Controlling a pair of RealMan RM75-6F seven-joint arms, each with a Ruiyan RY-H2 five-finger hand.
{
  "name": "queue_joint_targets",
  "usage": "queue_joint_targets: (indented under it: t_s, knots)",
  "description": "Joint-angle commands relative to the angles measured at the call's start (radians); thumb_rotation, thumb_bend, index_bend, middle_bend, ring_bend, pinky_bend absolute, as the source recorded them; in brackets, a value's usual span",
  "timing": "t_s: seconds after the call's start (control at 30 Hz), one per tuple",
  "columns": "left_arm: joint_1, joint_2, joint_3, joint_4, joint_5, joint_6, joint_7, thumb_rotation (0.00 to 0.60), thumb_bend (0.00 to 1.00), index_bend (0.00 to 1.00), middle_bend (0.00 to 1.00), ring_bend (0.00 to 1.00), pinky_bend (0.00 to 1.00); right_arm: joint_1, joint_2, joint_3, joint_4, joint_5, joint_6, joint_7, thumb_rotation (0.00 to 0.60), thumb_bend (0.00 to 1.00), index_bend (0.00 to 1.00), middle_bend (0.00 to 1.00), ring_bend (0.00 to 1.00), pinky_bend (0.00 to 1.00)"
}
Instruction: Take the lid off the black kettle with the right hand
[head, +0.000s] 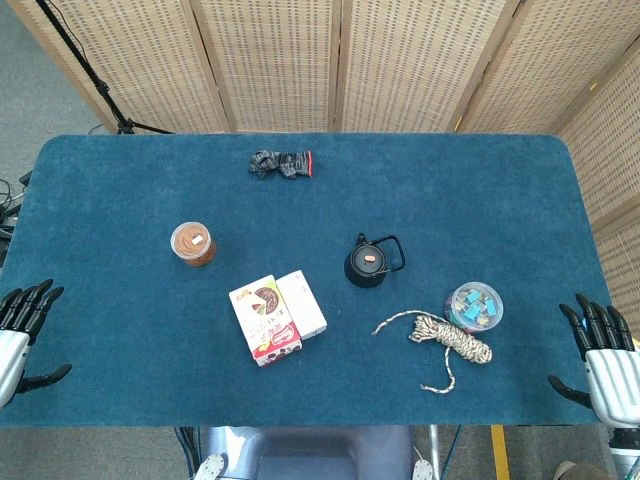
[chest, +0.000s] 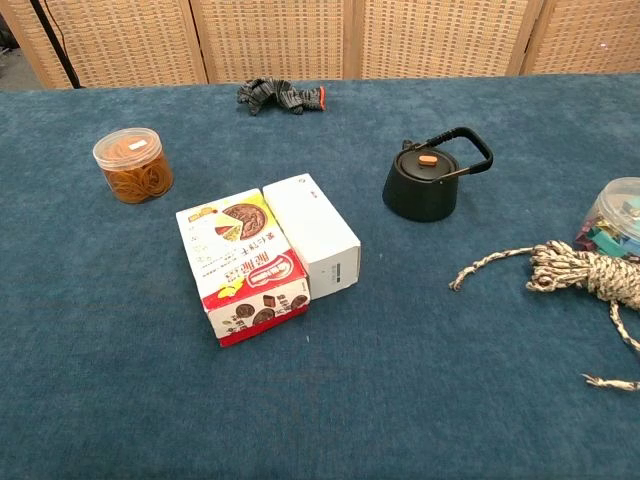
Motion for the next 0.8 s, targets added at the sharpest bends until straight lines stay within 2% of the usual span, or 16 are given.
queue_joint_targets:
  t_s: [0.03, 0.23, 0.37, 0.53, 0.67, 0.8]
  knots:
    - [0.0, 0.001, 0.0, 0.0, -0.001, 0.0, -0.002, 0.6, 0.09, 0.0, 0.0, 0.0, 0.0, 0.001, -0.003, -0.001, 0.002, 0.0, -0.003, -0.005, 0.6, 0.0, 0.1, 0.0, 0.0, 0.0]
    - [0.0, 0.001, 0.0, 0.0, 0.003, 0.002, 0.003, 0.6, 0.09, 0.0, 0.0, 0.0, 0.0, 0.011, -0.005, 0.0, 0.001, 0.0, -0.018, -0.01, 0.6, 0.0, 0.11, 0.0, 0.0, 0.0]
    - [0.007, -0.005, -0.001, 0.001, 0.004, 0.015, 0.016, 0.6, 0.09, 0.0, 0.0, 0.0, 0.0, 0.047, 0.006, 0.02, -0.028, 0.004, -0.056, -0.013, 0.6, 0.0, 0.14, 0.0, 0.0, 0.0]
    - [0.001, -0.004, -0.014, -0.011, -0.025, 0.005, 0.022, 0.6, 0.09, 0.0, 0.0, 0.0, 0.0, 0.148, 0.055, 0.061, -0.14, 0.017, -0.183, -0.012, 0.6, 0.0, 0.18, 0.0, 0.0, 0.0]
    - [-0.007, -0.002, -0.021, -0.019, -0.047, -0.014, 0.025, 0.6, 0.09, 0.0, 0.0, 0.0, 0.0, 0.268, 0.094, 0.106, -0.256, 0.077, -0.359, 0.041, 0.6, 0.02, 0.23, 0.0, 0.0, 0.0]
    - [-0.014, 0.001, -0.026, -0.023, -0.06, -0.029, 0.018, 0.6, 0.09, 0.0, 0.0, 0.0, 0.0, 0.35, 0.057, 0.157, -0.284, 0.162, -0.431, -0.064, 0.6, 0.09, 0.28, 0.0, 0.0, 0.0]
